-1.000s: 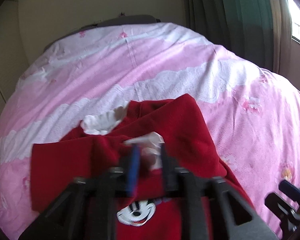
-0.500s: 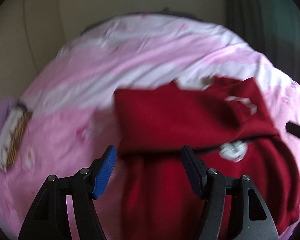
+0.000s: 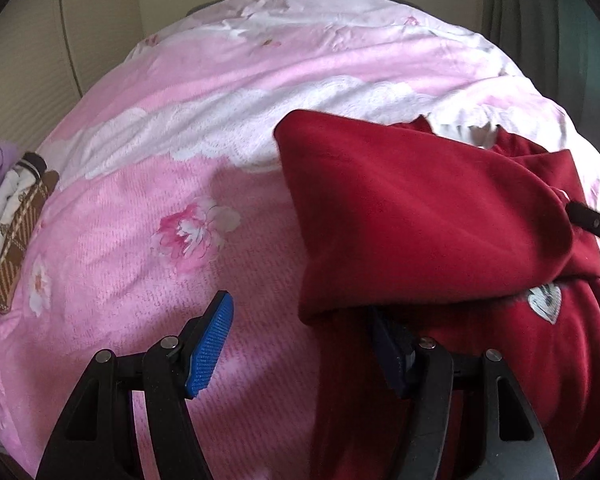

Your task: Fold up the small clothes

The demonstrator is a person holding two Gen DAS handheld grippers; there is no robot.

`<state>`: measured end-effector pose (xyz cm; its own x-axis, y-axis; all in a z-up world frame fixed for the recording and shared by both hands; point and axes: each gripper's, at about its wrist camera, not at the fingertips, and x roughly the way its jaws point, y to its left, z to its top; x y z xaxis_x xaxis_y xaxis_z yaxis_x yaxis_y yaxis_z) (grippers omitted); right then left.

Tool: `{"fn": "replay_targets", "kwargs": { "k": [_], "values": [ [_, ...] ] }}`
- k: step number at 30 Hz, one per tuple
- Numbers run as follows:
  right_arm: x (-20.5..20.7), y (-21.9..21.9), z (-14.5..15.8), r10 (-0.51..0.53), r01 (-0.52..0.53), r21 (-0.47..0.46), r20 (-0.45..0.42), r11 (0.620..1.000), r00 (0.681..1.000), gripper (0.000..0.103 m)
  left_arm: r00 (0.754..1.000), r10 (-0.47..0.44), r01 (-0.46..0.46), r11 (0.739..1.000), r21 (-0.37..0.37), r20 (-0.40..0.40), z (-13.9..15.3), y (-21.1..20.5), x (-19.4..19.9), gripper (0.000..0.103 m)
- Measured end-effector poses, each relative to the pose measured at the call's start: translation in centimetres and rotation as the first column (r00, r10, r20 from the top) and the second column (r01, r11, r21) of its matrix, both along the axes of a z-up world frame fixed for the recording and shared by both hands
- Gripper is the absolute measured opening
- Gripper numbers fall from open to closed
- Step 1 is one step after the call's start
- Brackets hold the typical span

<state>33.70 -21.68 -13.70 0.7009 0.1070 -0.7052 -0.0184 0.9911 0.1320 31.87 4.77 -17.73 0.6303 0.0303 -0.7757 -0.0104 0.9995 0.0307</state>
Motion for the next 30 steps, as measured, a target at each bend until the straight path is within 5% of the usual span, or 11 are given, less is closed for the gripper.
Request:
{"fn": "replay_targets", "kwargs": {
  "k": [3,12,18,21,22,30],
  "values": [
    [0.7,0.2,-1.4,0.053,-0.052,0.012,-0.072,0.999,0.996,0.011,1.0,0.025,-0.025,1.0,-0.012,0.011,-0.2,0.8,-0.3,0.067],
    [-1.7,-1.8,-3.9,0.017,-0.016,0.012,-0.131,1.0,0.991,0.003,0.997,0.074,-0.072,0.996,-0.052,0.035,-0.3,2.1,-1.6,0.067],
    [-2.1,-1.9,-1.4,0.008,-0.007,0.018,-0.065,1.0,0.998,0.009,0.997,0.063,-0.061,0.997,-0.044,0.049,0.5,1.8,-2.4,0.066],
    [-1.8,-2.2,-0.4,-0.001,0.003,0.06,-0.029,0.998,1.0,0.053,0.997,0.056,-0.054,0.998,-0.036,0.056,0.7,1.5,-2.1,0.066],
    [-1.6,-2.1,-0.3,0.0,0.001,0.067,-0.024,0.998,1.0,0.056,0.997,0.057,-0.055,0.998,-0.037,0.056,0.8,1.6,-1.9,0.066],
    [0.9,-0.1,-2.0,0.021,-0.021,0.001,-0.088,1.0,0.996,0.056,0.997,0.067,-0.065,0.997,-0.033,0.05,0.5,2.0,-1.0,0.067]
  ]
}}
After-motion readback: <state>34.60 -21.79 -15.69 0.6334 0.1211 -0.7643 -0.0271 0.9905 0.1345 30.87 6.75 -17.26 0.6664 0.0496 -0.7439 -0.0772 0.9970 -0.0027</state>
